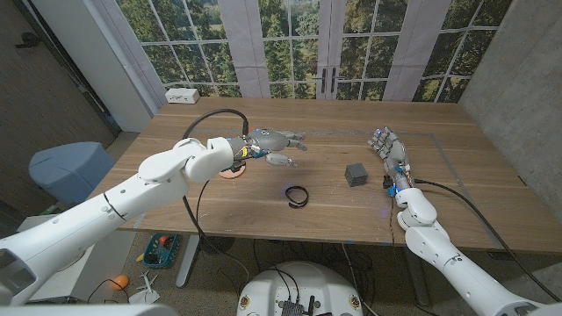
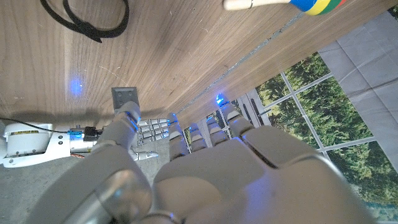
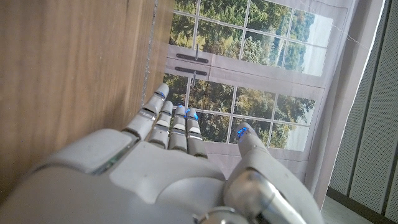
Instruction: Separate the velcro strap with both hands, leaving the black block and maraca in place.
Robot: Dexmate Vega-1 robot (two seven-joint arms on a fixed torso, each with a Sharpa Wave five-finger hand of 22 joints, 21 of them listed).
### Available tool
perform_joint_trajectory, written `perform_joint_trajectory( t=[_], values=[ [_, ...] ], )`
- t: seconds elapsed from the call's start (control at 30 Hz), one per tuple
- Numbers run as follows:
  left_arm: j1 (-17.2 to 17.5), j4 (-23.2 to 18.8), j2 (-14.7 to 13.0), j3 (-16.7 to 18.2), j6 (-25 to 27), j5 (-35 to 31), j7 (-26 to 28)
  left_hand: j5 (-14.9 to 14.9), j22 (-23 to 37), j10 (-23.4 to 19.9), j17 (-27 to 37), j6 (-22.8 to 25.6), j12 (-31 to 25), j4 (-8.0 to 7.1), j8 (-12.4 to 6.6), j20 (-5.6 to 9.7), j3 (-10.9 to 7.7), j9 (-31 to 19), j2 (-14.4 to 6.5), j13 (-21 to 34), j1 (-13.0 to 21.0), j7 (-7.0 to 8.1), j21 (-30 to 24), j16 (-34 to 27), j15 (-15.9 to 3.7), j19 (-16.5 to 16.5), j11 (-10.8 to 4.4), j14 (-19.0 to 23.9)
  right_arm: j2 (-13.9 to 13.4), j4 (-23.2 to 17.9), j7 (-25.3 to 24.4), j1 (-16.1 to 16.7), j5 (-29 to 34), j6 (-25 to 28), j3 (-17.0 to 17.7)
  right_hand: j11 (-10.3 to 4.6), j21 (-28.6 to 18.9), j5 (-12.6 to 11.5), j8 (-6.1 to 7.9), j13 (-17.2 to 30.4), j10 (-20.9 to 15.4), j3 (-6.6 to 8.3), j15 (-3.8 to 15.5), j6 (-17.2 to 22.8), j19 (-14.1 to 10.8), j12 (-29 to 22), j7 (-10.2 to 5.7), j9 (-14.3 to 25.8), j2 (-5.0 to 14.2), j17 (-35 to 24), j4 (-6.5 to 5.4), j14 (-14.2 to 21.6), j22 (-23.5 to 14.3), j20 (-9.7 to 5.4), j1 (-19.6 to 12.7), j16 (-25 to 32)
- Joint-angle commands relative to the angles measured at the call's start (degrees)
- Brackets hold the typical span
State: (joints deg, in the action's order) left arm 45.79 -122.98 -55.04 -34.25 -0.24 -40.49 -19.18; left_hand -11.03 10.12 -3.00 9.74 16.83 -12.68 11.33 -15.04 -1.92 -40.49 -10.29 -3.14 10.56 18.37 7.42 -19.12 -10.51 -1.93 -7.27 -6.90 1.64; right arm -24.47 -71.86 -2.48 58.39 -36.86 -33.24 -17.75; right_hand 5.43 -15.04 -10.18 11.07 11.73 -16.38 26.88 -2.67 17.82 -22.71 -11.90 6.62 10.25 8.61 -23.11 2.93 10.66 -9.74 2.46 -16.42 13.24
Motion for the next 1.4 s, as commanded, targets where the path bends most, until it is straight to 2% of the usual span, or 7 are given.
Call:
perform_joint_trajectory(
  t=[0.03,0.23,0.3,0.47,0.7,1.2,1.4],
  values=[
    [0.24,-2.95,-0.88,-0.37,-1.90,-7.62,-3.16,-0.39,0.24,-8.25,0.17,5.49,-1.86,-0.01,-1.54,-0.04,-0.92,-0.25,2.80,0.31,6.82,-1.38,0.92,-1.00,-2.00,-2.44,-0.54,4.65,0.81,0.31,-0.04,0.93,-0.01,-1.84,0.22,-0.12,0.12,0.03,0.20,0.10,-0.65,-0.10,-0.04,0.66,-0.45,-0.14,0.00,0.25,0.07,-0.16,0.07,0.55,-0.25,-0.02,0.78,0.24],
    [1.87,-4.12,-1.06,0.41,-1.98,-10.84,-2.94,-0.32,0.32,-13.03,0.22,8.92,-2.60,-0.09,-2.43,-0.03,-0.66,-0.32,4.46,0.47,11.10,-2.47,1.46,-1.50,-2.75,-3.60,-0.35,8.61,0.83,-0.14,-0.36,1.37,0.14,-1.89,0.21,-0.07,0.23,0.04,0.24,0.10,-0.93,-0.19,-0.06,0.88,-0.56,-0.21,-0.01,0.25,0.12,-0.12,0.10,0.63,-0.25,0.03,0.90,0.27],
    [2.40,-4.49,-1.10,0.60,-2.00,-12.13,-2.73,-0.19,0.35,-15.13,0.24,10.66,-2.91,-0.07,-2.97,0.01,-0.45,-0.39,5.23,0.54,12.91,-2.58,1.69,-1.52,-3.32,-4.01,-1.16,9.81,0.88,-0.15,-0.36,1.44,0.10,-1.97,0.24,-0.15,0.27,0.04,0.25,0.10,-1.01,-0.22,-0.02,0.94,-0.62,-0.23,-0.03,0.25,0.15,-0.11,0.11,0.78,-0.26,0.05,0.95,0.33],
    [3.39,-4.90,-0.92,0.94,-2.16,-14.80,-2.37,0.02,0.43,-19.72,0.31,13.68,-3.53,-0.13,-4.01,0.37,0.15,-0.59,6.66,0.76,17.17,-3.19,1.69,-1.62,-4.40,-6.07,-1.44,12.46,0.95,-0.17,-0.34,1.55,0.14,-2.33,0.32,-0.17,0.36,0.04,0.23,0.10,-1.17,-0.29,0.05,1.00,-0.74,-0.24,-0.02,0.25,0.20,-0.08,0.14,0.92,-0.26,0.13,1.05,0.38],
    [4.57,-4.74,-0.85,1.06,-2.93,-17.86,-1.74,0.17,0.47,-20.26,0.35,13.39,-3.00,-0.17,-3.83,0.74,0.73,-0.64,7.65,0.86,19.66,-2.04,1.93,-1.15,-4.63,-6.59,-2.08,12.46,0.74,-0.91,-0.85,2.13,0.27,-2.28,0.52,-0.13,0.48,0.04,0.28,0.10,-1.25,-0.37,0.04,1.26,-0.85,-0.23,0.03,0.25,0.26,-0.05,0.15,0.99,-0.27,0.18,1.17,0.41],
    [5.29,-3.26,0.60,0.65,-3.76,-18.94,-3.30,0.24,0.54,-21.48,0.40,14.15,-2.81,-0.50,-3.89,0.74,1.47,-0.63,7.94,0.92,21.54,-2.61,2.23,-0.90,-4.35,-6.86,-2.00,12.41,0.57,-0.63,-0.46,2.18,-0.09,-2.60,0.92,-0.12,0.74,0.02,0.29,0.10,-1.64,-0.51,-0.02,1.56,-1.14,-0.27,0.06,0.27,0.36,0.03,0.26,1.14,-0.29,0.30,1.38,0.46],
    [4.82,-2.49,0.91,0.23,-4.63,-18.75,-3.92,0.24,0.57,-22.59,0.42,15.74,-2.78,-0.59,-4.38,0.79,2.02,-0.66,8.02,0.95,22.53,-2.61,2.37,-0.93,-4.54,-7.11,-3.11,12.67,0.39,-0.62,-0.54,2.06,-0.12,-2.25,1.03,-0.07,0.82,0.02,0.27,0.11,-1.68,-0.54,-0.13,1.61,-1.18,-0.26,0.06,0.27,0.38,0.05,0.29,1.19,-0.29,0.30,1.42,0.48]
  ],
)
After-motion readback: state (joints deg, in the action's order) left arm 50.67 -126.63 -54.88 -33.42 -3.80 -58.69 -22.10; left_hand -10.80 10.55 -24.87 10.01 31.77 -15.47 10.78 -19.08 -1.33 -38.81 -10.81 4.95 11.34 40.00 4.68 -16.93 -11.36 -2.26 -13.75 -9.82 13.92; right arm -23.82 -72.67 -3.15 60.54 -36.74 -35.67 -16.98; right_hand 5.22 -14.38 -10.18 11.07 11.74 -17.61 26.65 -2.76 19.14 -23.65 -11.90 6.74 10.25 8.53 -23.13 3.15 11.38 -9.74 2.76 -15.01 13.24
